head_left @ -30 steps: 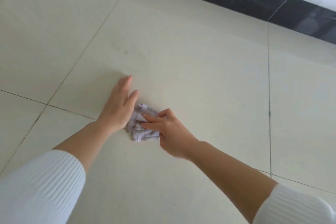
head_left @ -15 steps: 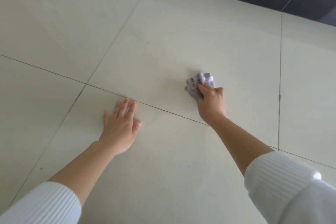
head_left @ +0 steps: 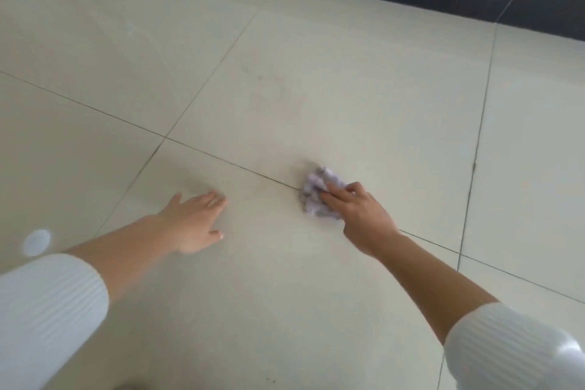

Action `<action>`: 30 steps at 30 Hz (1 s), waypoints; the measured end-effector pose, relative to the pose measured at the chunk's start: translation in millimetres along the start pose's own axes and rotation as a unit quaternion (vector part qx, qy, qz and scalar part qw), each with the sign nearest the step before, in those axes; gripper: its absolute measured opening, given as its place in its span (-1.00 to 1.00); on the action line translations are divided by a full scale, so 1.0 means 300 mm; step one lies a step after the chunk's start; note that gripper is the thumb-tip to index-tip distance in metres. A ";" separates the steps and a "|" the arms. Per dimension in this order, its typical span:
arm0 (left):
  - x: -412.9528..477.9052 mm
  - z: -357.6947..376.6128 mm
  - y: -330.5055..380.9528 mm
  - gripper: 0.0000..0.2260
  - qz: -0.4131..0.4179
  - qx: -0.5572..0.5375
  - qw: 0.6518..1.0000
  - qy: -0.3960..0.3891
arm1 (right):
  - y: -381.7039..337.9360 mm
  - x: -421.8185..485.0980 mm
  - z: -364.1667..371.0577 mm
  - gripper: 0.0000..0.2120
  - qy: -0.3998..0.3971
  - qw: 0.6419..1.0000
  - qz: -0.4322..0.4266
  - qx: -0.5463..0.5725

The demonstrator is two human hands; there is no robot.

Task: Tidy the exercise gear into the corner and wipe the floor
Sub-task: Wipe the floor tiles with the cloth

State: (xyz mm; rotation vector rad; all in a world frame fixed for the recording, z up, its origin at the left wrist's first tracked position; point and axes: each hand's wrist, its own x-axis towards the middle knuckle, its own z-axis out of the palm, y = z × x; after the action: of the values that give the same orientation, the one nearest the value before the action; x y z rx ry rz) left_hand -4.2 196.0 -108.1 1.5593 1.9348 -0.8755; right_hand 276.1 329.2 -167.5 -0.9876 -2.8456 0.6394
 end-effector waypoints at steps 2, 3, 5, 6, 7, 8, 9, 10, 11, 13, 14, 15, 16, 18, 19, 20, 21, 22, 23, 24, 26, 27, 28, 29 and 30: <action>-0.019 -0.033 -0.027 -0.37 0.024 0.018 0.999 -0.012 | 0.097 0.014 -0.048 -0.29 0.036 0.990 0.136 -0.006; -0.020 -0.050 -0.039 -0.37 0.022 0.018 0.999 -0.015 | 0.120 0.028 -0.054 -0.31 0.057 0.979 0.195 0.000; -0.004 -0.077 -0.051 -0.37 0.012 0.012 1.000 -0.021 | 0.091 0.068 -0.034 -0.37 0.103 0.956 0.272 0.023; 0.017 -0.088 -0.054 -0.36 0.011 0.011 1.000 -0.020 | 0.048 0.089 -0.012 -0.38 0.117 0.949 0.290 0.033; 0.045 -0.100 -0.053 -0.36 0.013 0.011 1.000 -0.014 | -0.008 0.105 0.018 -0.38 0.124 0.947 0.292 0.049; 0.078 -0.112 -0.052 -0.35 0.015 0.010 1.000 -0.003 | -0.072 0.116 0.054 -0.36 0.128 0.951 0.272 0.070; 0.114 -0.124 -0.050 -0.35 0.015 0.008 1.000 0.014 | -0.143 0.121 0.093 -0.35 0.131 0.960 0.228 0.094; 0.150 -0.134 -0.051 -0.34 0.015 0.007 0.999 0.034 | -0.217 0.120 0.129 -0.35 0.129 0.970 0.171 0.113; 0.186 -0.141 -0.054 -0.34 0.015 0.008 0.998 0.053 | -0.284 0.113 0.156 -0.38 0.114 0.979 0.116 0.125; 0.249 -0.141 -0.067 -0.34 0.019 0.003 0.997 0.080 | -0.350 0.105 0.189 -0.48 0.066 0.990 0.027 0.124; 0.276 -0.137 -0.079 -0.34 0.023 -0.003 0.996 0.088 | -0.341 0.108 0.187 -0.48 0.047 0.992 -0.007 0.119; 0.301 -0.130 -0.097 -0.35 0.025 -0.011 0.995 0.095 | -0.312 0.118 0.176 -0.44 0.035 0.993 -0.028 0.109; 0.323 -0.124 -0.120 -0.35 0.026 -0.019 0.994 0.101 | -0.275 0.131 0.158 -0.40 0.029 0.995 -0.039 0.092; 0.361 -0.114 -0.176 -0.35 0.024 -0.037 0.992 0.117 | -0.189 0.172 0.112 -0.34 0.044 0.998 -0.025 0.039; 0.378 -0.109 -0.208 -0.35 0.025 -0.044 0.991 0.124 | -0.142 0.203 0.085 -0.32 0.050 0.999 0.005 0.005; 0.393 -0.106 -0.240 -0.35 0.029 -0.045 0.990 0.129 | -0.099 0.238 0.054 -0.29 0.051 0.997 0.053 -0.028; 0.408 -0.105 -0.271 -0.34 0.039 -0.043 0.989 0.134 | -0.059 0.273 0.022 -0.28 0.043 0.990 0.119 -0.054; 0.424 -0.106 -0.300 -0.33 0.051 -0.043 0.988 0.140 | -0.018 0.307 -0.010 -0.29 0.033 0.978 0.193 -0.072; 0.443 -0.111 -0.328 -0.33 0.060 -0.049 0.986 0.146 | 0.019 0.340 -0.038 -0.31 0.032 0.962 0.261 -0.078; 0.461 -0.120 -0.353 -0.34 0.061 -0.062 0.984 0.153 | 0.052 0.369 -0.060 -0.33 0.034 0.944 0.317 -0.079; 0.493 -0.141 -0.403 -0.34 0.048 -0.101 0.980 0.164 | 0.067 0.426 -0.081 -0.38 0.034 0.921 0.382 -0.069; 0.508 -0.150 -0.424 -0.35 0.043 -0.115 0.978 0.170 | 0.046 0.457 -0.077 -0.37 0.032 0.917 0.393 -0.060; 0.521 -0.159 -0.441 -0.35 0.042 -0.121 0.976 0.178 | 0.008 0.488 -0.064 -0.35 0.033 0.921 0.385 -0.052; 0.534 -0.168 -0.457 -0.35 0.046 -0.123 0.974 0.186 | -0.046 0.521 -0.040 -0.32 0.033 0.933 0.354 -0.048; 0.549 -0.180 -0.471 -0.36 0.052 -0.127 0.971 0.195 | -0.113 0.554 -0.011 -0.30 0.035 0.951 0.305 -0.044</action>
State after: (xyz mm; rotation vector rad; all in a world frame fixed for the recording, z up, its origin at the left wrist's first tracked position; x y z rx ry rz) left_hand -177.2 324.4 -167.5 1.7510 2.1036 -0.2735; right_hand 125.6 406.9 -163.5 -1.8897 -2.5011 0.4922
